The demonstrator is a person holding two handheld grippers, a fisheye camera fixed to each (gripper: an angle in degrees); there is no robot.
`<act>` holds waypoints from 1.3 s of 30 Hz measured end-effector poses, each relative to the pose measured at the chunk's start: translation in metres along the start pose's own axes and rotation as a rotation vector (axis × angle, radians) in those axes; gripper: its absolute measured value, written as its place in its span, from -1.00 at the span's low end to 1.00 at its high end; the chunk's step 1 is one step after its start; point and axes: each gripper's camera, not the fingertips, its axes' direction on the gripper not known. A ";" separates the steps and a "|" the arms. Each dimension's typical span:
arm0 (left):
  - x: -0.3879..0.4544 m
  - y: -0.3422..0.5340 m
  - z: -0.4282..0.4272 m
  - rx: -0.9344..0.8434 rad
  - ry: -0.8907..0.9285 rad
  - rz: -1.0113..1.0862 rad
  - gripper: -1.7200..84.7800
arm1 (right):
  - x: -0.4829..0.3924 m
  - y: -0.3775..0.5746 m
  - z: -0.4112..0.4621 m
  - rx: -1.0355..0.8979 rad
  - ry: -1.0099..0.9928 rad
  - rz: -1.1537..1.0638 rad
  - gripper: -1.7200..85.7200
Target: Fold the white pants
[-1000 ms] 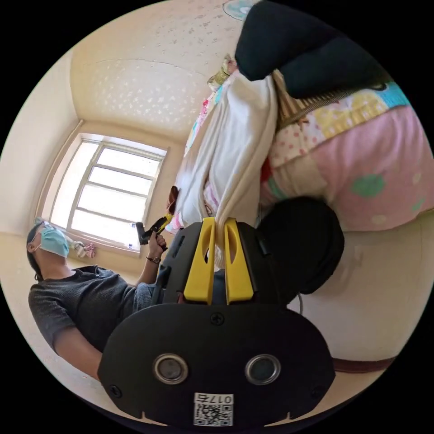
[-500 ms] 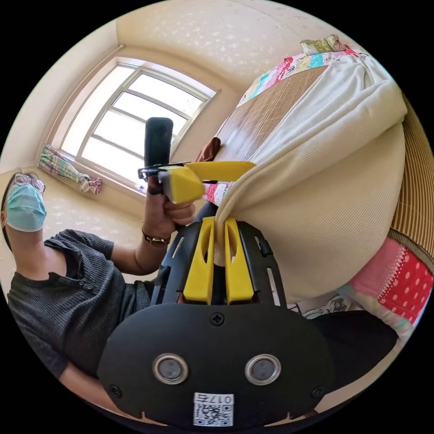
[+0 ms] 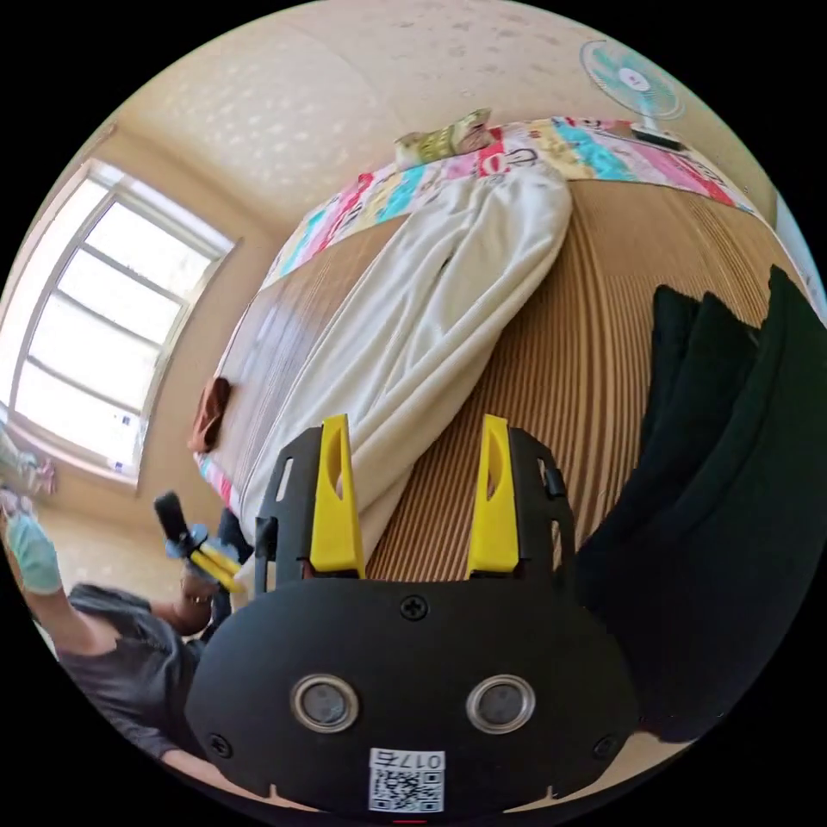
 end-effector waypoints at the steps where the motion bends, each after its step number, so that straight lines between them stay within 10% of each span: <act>1: -0.001 0.000 -0.003 0.003 0.008 -0.004 -0.87 | 0.018 -0.038 0.008 0.036 0.030 0.068 -0.52; 10: -0.010 0.003 -0.043 0.033 0.083 -0.043 -0.87 | 0.089 -0.158 0.079 0.115 -0.017 0.445 -0.70; 20: -0.036 0.021 -0.102 0.227 0.373 -0.185 -0.88 | -0.209 -0.281 0.106 0.229 0.690 -0.222 -0.88; 27: -0.038 0.072 -0.182 0.292 -0.086 -0.327 -0.87 | -0.353 -0.333 0.220 0.089 0.660 -0.397 -0.82; 39: -0.043 0.107 -0.163 0.263 -0.267 -0.365 -0.70 | -0.309 -0.022 0.184 0.014 0.175 -0.410 -0.76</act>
